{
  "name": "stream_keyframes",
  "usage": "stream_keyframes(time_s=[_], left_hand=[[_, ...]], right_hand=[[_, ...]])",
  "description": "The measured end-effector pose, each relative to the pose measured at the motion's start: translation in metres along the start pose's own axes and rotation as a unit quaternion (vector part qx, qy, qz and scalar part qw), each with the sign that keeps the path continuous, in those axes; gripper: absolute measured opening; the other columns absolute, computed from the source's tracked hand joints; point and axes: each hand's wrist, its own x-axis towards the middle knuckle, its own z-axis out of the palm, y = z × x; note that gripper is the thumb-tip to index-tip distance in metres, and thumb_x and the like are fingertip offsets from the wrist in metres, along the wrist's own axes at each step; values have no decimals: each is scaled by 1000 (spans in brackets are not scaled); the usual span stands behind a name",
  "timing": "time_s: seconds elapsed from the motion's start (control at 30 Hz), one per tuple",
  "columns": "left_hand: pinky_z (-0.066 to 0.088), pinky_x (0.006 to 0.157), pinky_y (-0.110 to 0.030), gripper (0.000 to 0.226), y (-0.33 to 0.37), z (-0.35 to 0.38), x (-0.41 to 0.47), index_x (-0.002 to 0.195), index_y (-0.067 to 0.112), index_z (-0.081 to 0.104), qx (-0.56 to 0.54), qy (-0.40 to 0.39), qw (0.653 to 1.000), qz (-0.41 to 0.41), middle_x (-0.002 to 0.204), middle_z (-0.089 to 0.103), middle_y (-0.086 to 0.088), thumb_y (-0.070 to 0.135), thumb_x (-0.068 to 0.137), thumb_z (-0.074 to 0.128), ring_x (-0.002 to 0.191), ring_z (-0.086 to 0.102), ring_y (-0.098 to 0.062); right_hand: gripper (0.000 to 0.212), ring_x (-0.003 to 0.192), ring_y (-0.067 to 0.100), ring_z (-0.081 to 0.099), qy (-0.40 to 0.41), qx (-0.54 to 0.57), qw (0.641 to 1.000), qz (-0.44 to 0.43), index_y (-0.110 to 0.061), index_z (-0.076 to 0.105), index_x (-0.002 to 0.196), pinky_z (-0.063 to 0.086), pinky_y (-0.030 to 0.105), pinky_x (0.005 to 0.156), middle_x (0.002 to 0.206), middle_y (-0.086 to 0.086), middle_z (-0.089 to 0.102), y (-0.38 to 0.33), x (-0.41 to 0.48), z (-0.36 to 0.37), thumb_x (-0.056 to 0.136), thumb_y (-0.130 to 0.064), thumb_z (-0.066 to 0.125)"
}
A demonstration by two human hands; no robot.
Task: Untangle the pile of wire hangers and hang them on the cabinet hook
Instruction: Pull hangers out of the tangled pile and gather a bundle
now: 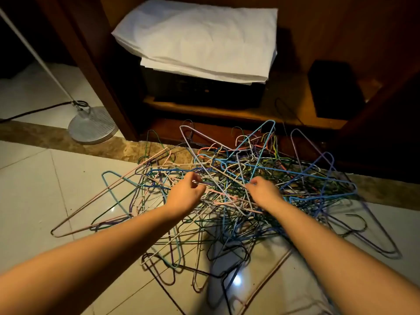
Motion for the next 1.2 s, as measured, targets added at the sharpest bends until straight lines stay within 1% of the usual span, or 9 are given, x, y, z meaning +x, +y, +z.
stream_keyframes(time_s=[0.17, 0.27, 0.37, 0.53, 0.67, 0.8, 0.97, 1.07, 1.2], left_hand=[[49, 89, -36, 51, -5, 27, 9, 136, 10, 37, 39, -71, 997, 12, 125, 57, -12, 38, 94, 47, 102, 61, -23], [45, 98, -38, 57, -5, 44, 4, 139, 14, 35, 42, -104, 993, 46, 136, 49, -10, 45, 92, 48, 114, 55, -23], [42, 100, -34, 53, -4, 43, 5, 137, 15, 38, 44, -118, 990, 61, 136, 48, -8, 38, 92, 52, 117, 51, -22], [48, 92, -37, 52, -10, 28, 9, 136, 14, 35, 12, -152, 986, 71, 124, 58, -11, 21, 90, 57, 103, 59, -23], [40, 102, -37, 55, -22, 30, 6, 141, 17, 31, 156, -179, 960, 151, 136, 43, -12, 18, 91, 54, 118, 49, -23], [33, 101, -29, 61, -32, 33, 11, 145, 24, 24, 248, -130, 937, 209, 140, 43, -4, 33, 92, 53, 121, 41, -20], [38, 91, -26, 37, -28, 26, 16, 131, 17, 47, 168, -123, 957, 202, 128, 57, -2, 28, 95, 48, 115, 49, -17], [46, 93, -33, 24, -28, 27, 18, 118, 13, 55, 23, -139, 982, 129, 116, 61, -4, 22, 97, 46, 105, 56, -18], [44, 71, -21, 10, -14, 34, 14, 98, 10, 56, -176, -123, 975, 48, 86, 59, 0, 15, 95, 48, 78, 55, -11]], right_hand=[[26, 85, 29, 60, -48, 54, 997, 22, -14, 65, 97, 40, 28, 65, 100, 10, 67, -3, 0, 26, 95, -28, 44], [34, 62, 21, 51, -42, 69, 997, 21, -20, 53, 64, 32, 26, 52, 68, 3, 57, 6, -3, 23, 95, -27, 44], [38, 53, 16, 42, -79, 106, 991, -5, -17, 52, 57, 29, 27, 52, 58, 2, 49, 13, -4, 14, 94, -22, 48], [26, 74, 24, 54, -10, 77, 996, -36, -13, 61, 76, 36, 29, 63, 79, 8, 60, 18, -9, 10, 95, -26, 49], [23, 68, 24, 51, 108, -23, 993, -51, -14, 64, 91, 32, 29, 51, 82, 8, 63, 22, -23, 6, 95, -29, 47], [15, 55, 15, 43, -26, 203, 978, -29, -15, 65, 93, 29, 24, 46, 67, 2, 53, 12, -37, -2, 93, -23, 53], [24, 69, 18, 55, -67, 50, 987, -139, -30, 60, 112, 34, 26, 59, 74, -2, 59, 25, -45, -2, 98, -27, 41], [26, 65, 10, 50, -82, 86, 985, -128, -30, 57, 115, 35, 26, 59, 78, -6, 57, 28, -35, 0, 99, -23, 38], [26, 61, 18, 46, -36, 184, 980, -70, -21, 65, 89, 35, 30, 60, 69, 0, 53, 22, -22, 14, 97, -15, 41]])
